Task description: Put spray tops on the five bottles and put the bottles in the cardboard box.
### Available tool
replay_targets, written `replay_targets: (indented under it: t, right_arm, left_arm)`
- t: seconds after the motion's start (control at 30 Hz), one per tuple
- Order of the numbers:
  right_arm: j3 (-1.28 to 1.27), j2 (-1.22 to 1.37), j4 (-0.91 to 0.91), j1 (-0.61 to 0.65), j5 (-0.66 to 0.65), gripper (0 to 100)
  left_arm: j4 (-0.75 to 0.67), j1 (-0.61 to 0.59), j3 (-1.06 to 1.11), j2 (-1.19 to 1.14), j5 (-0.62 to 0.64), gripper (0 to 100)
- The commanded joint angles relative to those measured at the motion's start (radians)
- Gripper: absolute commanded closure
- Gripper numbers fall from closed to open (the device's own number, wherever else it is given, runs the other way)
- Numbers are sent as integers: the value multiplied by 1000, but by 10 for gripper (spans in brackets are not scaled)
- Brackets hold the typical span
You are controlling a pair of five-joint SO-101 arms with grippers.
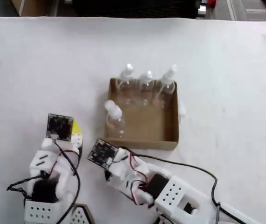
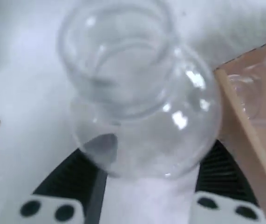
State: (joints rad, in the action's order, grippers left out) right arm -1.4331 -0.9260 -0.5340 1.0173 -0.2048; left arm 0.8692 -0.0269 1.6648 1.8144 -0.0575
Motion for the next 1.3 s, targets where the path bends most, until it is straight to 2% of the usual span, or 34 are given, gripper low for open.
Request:
replay_targets:
  t: [0.0,0.4,0.6,0.77,0.93,1.13,1.27]
  right_arm:
    - [57,-2,-70,13,0,731]
    - [55,-12,-79,10,0,731]
    - [55,-12,-79,10,-2,732]
    - [71,-51,-150,8,-2,733]
    - [58,-251,-278,8,-2,733]
    - [-25,-628,-407,-25,-2,733]
    - [-52,-891,-515,-68,-3,733]
  left_arm:
    - [3,15,-5,10,-9,972]
    - [0,22,-5,10,-3,972]
    - [12,165,-6,10,-6,972]
    - [-5,171,-11,10,-5,972]
    - [-6,171,-12,10,-2,972]
    - [-37,180,-46,10,2,972]
    - [-61,213,-57,10,60,972]
